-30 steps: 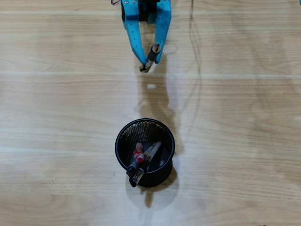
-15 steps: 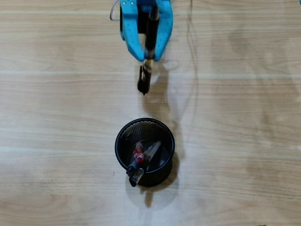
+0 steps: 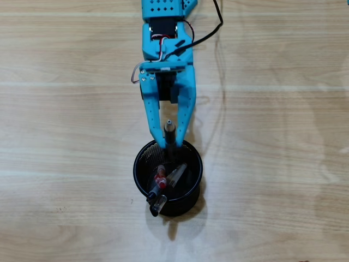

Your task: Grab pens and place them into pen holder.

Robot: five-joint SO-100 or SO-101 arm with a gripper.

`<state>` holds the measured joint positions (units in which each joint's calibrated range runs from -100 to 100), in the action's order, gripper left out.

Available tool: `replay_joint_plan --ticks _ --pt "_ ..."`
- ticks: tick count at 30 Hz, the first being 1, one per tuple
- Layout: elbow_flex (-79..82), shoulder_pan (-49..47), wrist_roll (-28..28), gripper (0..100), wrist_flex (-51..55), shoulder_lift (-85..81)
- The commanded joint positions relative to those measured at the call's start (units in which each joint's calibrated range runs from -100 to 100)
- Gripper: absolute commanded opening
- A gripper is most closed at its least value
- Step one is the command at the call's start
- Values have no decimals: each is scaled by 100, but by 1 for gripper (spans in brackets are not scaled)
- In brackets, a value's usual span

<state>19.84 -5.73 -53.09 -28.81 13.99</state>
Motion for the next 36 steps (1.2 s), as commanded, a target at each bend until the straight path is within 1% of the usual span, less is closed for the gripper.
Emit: replay_joint_plan --ticks 1,11,16,22,27,28,30,32,36 --pt "-519 133 -27 2 -128 142" --pt "-961 105 -27 3 -128 511" --pt "-961 78 -27 12 -128 511" --pt "-916 78 -7 13 -128 444" --pt "-862 69 13 12 -51 226" --pt "-772 60 39 10 -25 91" --pt "-438 51 216 1 130 -236" --pt "-6 33 384 3 371 -690" --pt "1067 33 740 2 999 -1773"
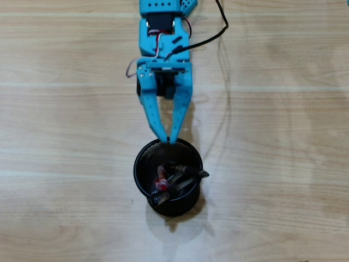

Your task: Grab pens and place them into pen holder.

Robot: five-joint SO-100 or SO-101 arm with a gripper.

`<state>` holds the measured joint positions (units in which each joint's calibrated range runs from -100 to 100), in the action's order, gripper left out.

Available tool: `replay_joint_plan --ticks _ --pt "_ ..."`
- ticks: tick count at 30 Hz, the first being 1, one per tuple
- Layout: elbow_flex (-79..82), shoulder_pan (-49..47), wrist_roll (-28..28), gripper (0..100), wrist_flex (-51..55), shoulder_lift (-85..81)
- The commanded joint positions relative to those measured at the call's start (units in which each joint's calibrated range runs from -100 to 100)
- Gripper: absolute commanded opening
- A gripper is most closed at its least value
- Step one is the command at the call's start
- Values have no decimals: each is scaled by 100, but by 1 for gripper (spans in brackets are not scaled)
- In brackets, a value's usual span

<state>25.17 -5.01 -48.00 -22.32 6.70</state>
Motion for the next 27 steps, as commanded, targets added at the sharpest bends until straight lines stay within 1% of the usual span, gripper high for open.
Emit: replay_joint_plan --ticks 1,7,8,9,14,18,23,27 --pt "814 -30 363 2 514 -1346" --pt "2580 -30 1140 3 1530 -3429" --pt "3184 -30 1333 3 1986 -4169" --pt "3464 -30 1414 3 2176 -4521" --pt "4770 33 2075 3 2925 -6277" --pt "5654 -3 2740 3 3476 -7621" --pt "6465 -3 3314 3 4285 -8830" --pt "7114 69 3751 3 4423 -9402"
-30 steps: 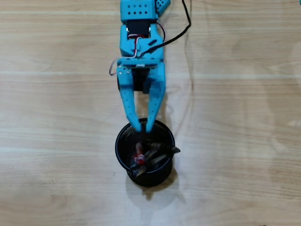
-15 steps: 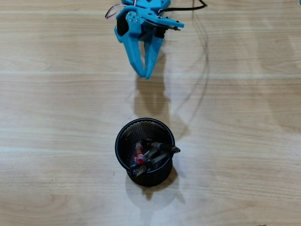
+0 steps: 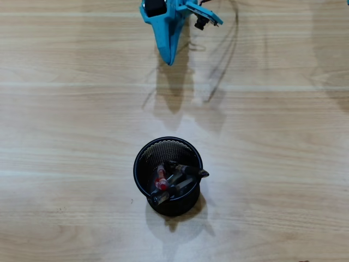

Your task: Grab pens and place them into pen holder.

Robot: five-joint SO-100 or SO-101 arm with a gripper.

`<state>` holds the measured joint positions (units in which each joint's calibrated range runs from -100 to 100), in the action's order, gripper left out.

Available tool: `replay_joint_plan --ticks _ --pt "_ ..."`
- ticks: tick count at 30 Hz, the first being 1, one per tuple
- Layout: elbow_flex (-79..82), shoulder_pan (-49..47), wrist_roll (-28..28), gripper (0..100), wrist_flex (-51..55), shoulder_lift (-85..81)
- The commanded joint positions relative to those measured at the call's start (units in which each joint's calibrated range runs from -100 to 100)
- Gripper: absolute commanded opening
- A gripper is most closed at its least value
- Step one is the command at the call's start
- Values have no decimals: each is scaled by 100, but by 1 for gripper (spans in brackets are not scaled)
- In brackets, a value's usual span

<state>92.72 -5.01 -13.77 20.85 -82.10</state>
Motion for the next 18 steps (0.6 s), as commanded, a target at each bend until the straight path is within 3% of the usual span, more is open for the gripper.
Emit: replay_joint_plan --ticks 1,7,18 --pt "530 88 363 3 106 -647" --pt "701 178 444 3 1114 -1328" --pt "683 242 1237 4 2827 -1647"
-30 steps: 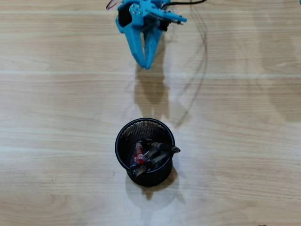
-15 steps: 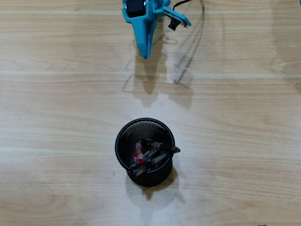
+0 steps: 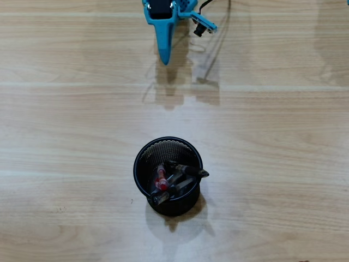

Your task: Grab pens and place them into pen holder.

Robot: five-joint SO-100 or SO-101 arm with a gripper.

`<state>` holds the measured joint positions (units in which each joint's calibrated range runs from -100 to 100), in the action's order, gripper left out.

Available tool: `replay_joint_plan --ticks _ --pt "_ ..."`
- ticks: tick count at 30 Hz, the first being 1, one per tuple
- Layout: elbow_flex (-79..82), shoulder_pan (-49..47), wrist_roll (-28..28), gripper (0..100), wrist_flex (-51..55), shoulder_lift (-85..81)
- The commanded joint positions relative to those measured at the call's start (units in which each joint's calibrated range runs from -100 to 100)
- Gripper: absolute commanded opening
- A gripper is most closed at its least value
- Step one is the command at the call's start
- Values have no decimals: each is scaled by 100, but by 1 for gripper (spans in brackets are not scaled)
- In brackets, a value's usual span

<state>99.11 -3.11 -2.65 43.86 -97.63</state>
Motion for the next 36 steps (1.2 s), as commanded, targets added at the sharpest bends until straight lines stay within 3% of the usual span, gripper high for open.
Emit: replay_joint_plan --ticks 1,36 --pt "44 52 125 5 543 -95" --pt "26 43 110 5 552 -78"
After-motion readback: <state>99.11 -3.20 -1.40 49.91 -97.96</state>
